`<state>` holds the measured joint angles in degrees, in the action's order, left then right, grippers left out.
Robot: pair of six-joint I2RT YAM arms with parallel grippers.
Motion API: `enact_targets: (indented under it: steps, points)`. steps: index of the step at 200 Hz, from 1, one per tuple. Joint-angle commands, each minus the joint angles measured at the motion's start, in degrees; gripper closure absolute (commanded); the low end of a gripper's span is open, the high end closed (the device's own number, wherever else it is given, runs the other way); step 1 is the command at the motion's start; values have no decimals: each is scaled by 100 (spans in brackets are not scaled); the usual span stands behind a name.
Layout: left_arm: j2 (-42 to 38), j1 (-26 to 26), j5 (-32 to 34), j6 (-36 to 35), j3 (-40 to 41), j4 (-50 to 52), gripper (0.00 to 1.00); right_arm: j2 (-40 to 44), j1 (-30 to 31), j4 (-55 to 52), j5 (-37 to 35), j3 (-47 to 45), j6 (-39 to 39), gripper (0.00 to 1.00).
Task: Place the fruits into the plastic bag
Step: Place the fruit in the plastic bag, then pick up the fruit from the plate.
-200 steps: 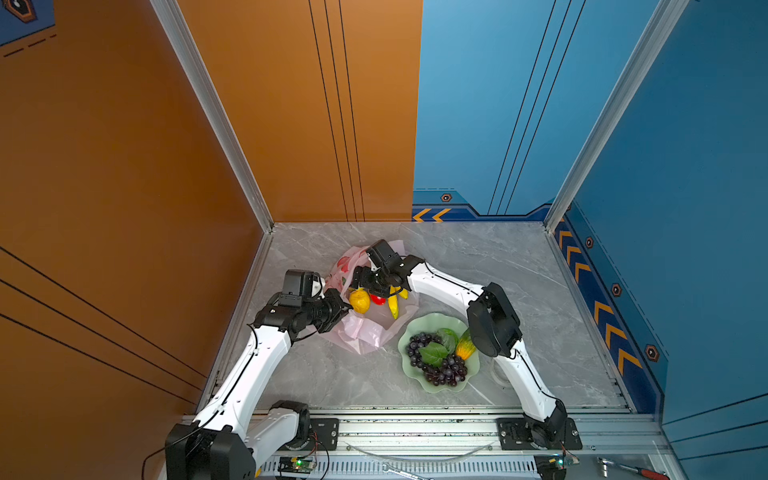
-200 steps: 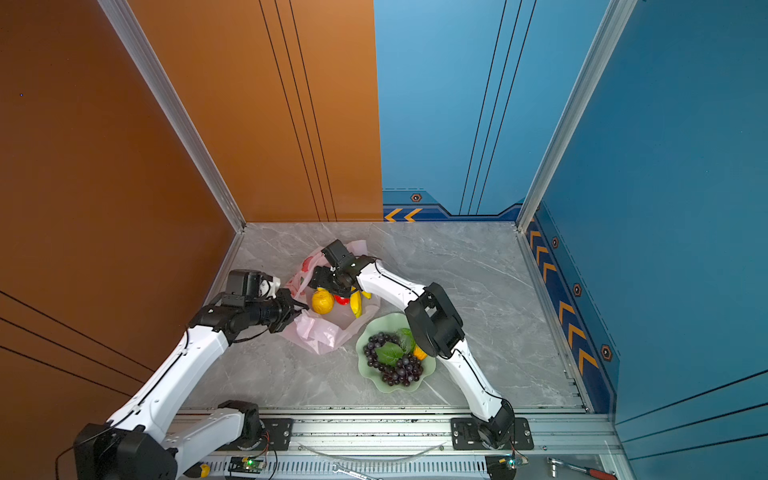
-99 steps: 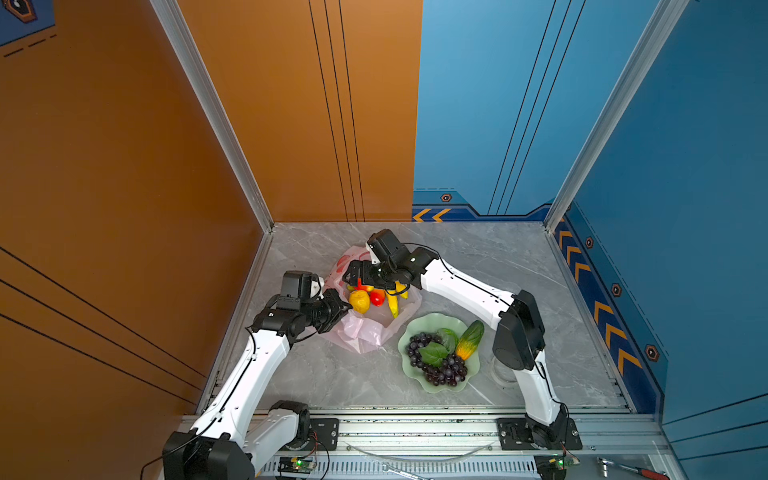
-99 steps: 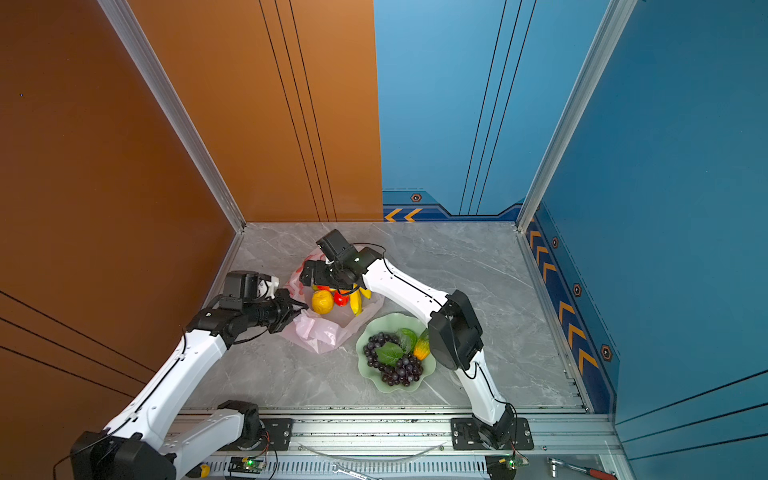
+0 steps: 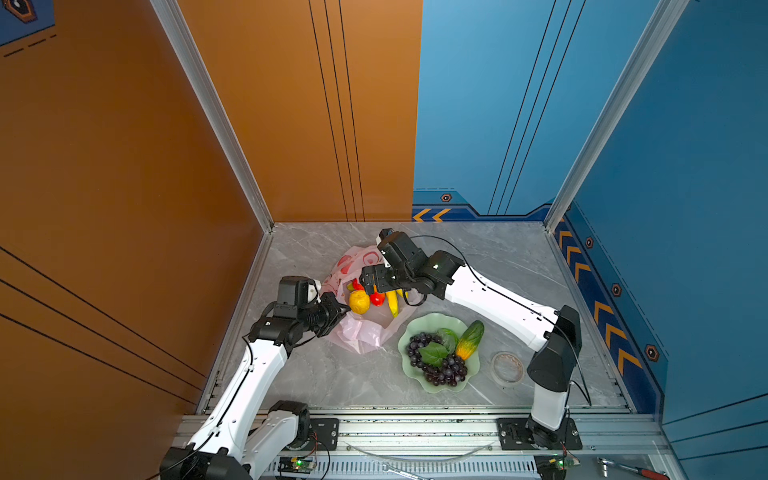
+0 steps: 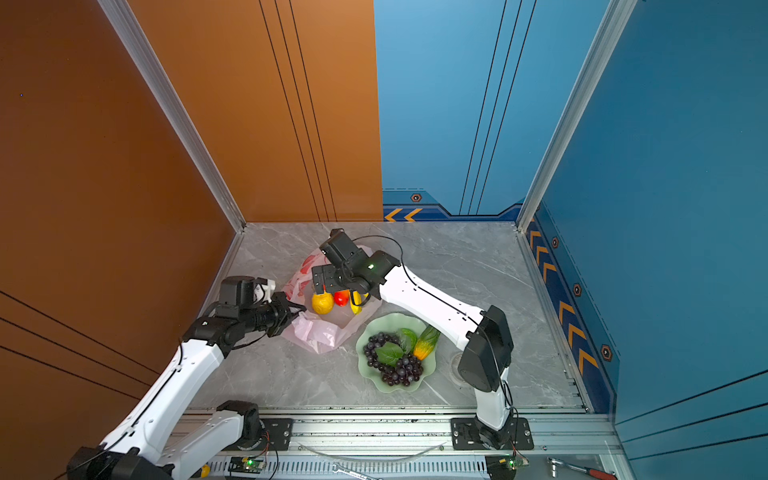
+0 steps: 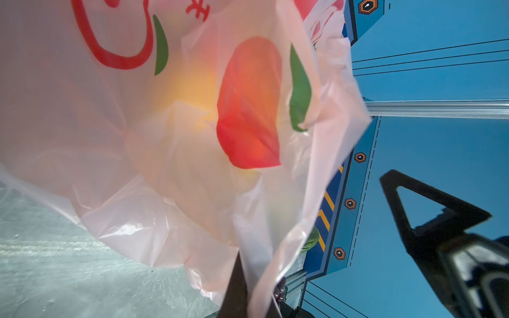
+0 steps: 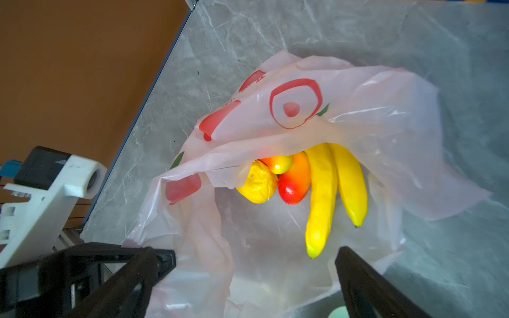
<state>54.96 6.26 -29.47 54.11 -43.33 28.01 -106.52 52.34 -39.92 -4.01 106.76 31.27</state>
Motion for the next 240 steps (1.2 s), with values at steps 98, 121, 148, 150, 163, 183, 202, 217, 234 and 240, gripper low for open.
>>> enact_targets:
  steps: [98, 121, 148, 150, 163, 183, 202, 217, 234, 240]
  points:
    - [-428, -143, -199, -3, 216, 118, 100, 2182, -1173, -1845, -271, -990, -66, 0]
    - [-500, -142, -190, -74, 224, 235, 100, 2514, -1519, -2649, -225, -1104, -52, 0]
    - [-592, -143, -193, -111, 289, 308, 100, 3074, -1603, -3029, -193, -1640, 389, 0]
    - [-598, -143, -193, -111, 299, 310, 100, 3124, -1606, -3034, -196, -1693, 442, 0]
    - [-629, -143, -203, -111, 353, 318, 100, 3462, -1642, -3031, -205, -2075, 775, 0]
    - [-668, -135, -226, -102, 430, 319, 100, 3925, -1690, -2986, -270, -2673, 1234, 0]
    - [-691, -117, -242, -93, 456, 327, 100, 4348, -1760, -2818, -201, -3220, 1602, 1]
    - [-716, -100, -243, -93, 458, 344, 100, 4609, -1843, -2709, -124, -3583, 1794, 2]
    - [-740, -82, -250, -85, 457, 371, 100, 4813, -1954, -2620, 22, -3933, 1886, 3]
    - [-769, -75, -244, -76, 457, 393, 100, 4869, -1989, -2588, 76, -4052, 1904, 3]
